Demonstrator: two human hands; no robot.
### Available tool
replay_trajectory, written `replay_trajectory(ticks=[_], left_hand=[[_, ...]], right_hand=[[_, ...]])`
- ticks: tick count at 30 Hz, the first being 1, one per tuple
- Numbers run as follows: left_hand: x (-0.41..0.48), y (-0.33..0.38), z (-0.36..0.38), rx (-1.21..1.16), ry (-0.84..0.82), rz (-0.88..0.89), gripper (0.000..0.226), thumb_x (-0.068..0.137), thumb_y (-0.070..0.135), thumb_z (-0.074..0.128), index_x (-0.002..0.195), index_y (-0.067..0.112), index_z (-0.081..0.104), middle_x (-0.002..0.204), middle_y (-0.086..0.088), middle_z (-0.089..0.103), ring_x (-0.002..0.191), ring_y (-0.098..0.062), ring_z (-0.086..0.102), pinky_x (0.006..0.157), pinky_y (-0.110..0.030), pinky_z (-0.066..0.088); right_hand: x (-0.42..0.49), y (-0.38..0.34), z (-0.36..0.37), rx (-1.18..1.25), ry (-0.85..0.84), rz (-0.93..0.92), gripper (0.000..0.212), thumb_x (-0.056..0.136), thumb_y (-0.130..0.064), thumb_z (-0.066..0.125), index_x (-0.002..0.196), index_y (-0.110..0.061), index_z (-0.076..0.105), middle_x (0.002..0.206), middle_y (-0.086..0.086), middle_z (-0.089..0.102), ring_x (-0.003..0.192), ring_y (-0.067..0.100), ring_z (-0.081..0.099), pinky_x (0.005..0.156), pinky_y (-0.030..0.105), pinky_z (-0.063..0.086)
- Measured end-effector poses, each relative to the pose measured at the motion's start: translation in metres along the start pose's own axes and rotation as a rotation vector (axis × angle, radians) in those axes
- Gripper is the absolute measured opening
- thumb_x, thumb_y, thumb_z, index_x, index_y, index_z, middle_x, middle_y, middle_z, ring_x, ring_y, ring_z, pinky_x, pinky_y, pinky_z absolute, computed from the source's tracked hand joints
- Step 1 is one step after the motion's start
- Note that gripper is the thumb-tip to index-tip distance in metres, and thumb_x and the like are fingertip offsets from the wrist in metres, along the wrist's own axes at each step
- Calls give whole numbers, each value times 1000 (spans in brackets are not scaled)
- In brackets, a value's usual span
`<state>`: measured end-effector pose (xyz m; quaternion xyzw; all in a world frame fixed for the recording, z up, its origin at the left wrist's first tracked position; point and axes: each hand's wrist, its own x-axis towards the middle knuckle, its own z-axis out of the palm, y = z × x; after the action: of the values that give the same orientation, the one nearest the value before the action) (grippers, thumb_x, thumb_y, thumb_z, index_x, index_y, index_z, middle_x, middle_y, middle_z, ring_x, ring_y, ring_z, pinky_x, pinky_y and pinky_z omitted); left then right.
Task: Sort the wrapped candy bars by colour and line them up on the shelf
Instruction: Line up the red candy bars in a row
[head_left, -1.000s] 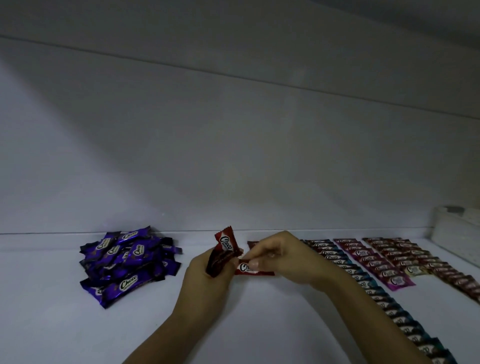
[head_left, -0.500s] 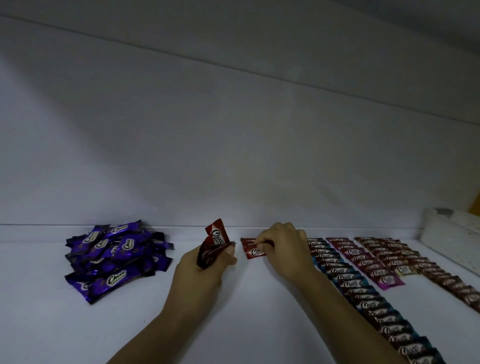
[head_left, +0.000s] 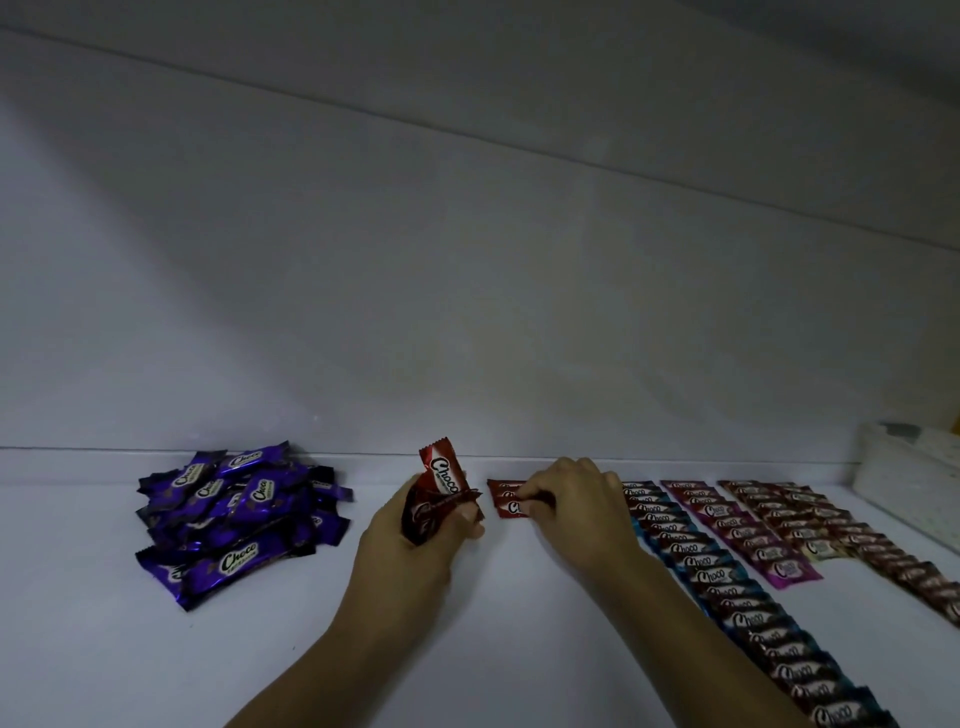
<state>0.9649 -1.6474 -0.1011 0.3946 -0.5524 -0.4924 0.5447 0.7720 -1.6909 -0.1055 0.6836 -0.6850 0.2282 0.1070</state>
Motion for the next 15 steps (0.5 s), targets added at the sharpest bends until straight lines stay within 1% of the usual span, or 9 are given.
replay_trajectory(ticks=[3, 5, 6, 7, 8, 9, 10, 12, 15], left_hand=[[1, 1, 1, -35, 10, 14, 10, 91, 20, 61, 101, 20, 60, 77, 0, 73, 41, -3, 42, 41, -14, 38], [2, 0, 0, -41, 20, 10, 10, 91, 24, 60, 98, 17, 63, 75, -1, 73, 39, -2, 42, 40, -14, 36], [3, -1, 0, -44, 24, 6, 12, 91, 25, 59, 95, 16, 65, 73, -2, 72, 38, -2, 41, 39, -14, 36], [4, -2, 0, -36, 24, -1, 15, 91, 27, 58, 91, 14, 67, 68, 0, 71, 37, -2, 41, 39, -13, 35], [4, -3, -1, -21, 23, -10, 19, 91, 28, 58, 87, 13, 68, 61, 2, 69, 36, -2, 40, 39, -13, 34], [4, -3, -1, -13, 25, -19, 22, 92, 30, 57, 83, 14, 70, 55, 4, 65, 36, -2, 40, 38, -12, 33], [4, -3, -1, -12, 27, -25, 24, 92, 32, 57, 78, 17, 71, 52, 5, 63, 37, -2, 40, 39, -12, 32], [4, -2, -2, -1, 18, -25, 28, 90, 36, 58, 68, 23, 71, 53, 4, 62, 40, -3, 42, 40, -12, 33], [4, -3, -1, 28, 13, -27, 31, 89, 36, 59, 62, 23, 68, 47, 7, 58, 38, 0, 42, 40, -12, 33]], right_hand=[[-3, -1, -1, -11, -16, 3, 19, 93, -32, 56, 107, -35, 69, 110, -11, 64, 105, 11, 48, 92, 29, 28], [-4, -6, -4, -44, -25, 11, 19, 94, -32, 55, 106, -32, 70, 108, -10, 64, 104, 11, 50, 93, 30, 32], [-5, -9, -8, 26, -3, 26, 17, 93, -32, 56, 102, -30, 71, 103, -9, 65, 101, 11, 52, 93, 30, 37], [-6, -14, -14, 229, 3, 72, 16, 93, -31, 58, 97, -26, 73, 97, -9, 67, 95, 11, 57, 89, 29, 42], [-7, -21, -22, 530, -31, 131, 17, 92, -32, 59, 91, -24, 74, 90, -9, 70, 89, 10, 62, 83, 26, 46], [-8, -31, -32, 823, -107, 182, 21, 92, -36, 58, 88, -24, 75, 85, -8, 72, 82, 8, 65, 76, 22, 49], [-9, -38, -40, 1001, -196, 193, 24, 92, -40, 56, 85, -26, 75, 81, -8, 72, 76, 4, 65, 70, 16, 49], [-13, -48, -48, 1059, -309, 120, 22, 90, -37, 60, 77, -27, 74, 71, -11, 68, 66, 0, 61, 61, 10, 44], [-15, -54, -52, 1106, -298, 110, 20, 88, -21, 64, 69, -21, 66, 60, -13, 59, 59, -1, 55, 56, 10, 40]])
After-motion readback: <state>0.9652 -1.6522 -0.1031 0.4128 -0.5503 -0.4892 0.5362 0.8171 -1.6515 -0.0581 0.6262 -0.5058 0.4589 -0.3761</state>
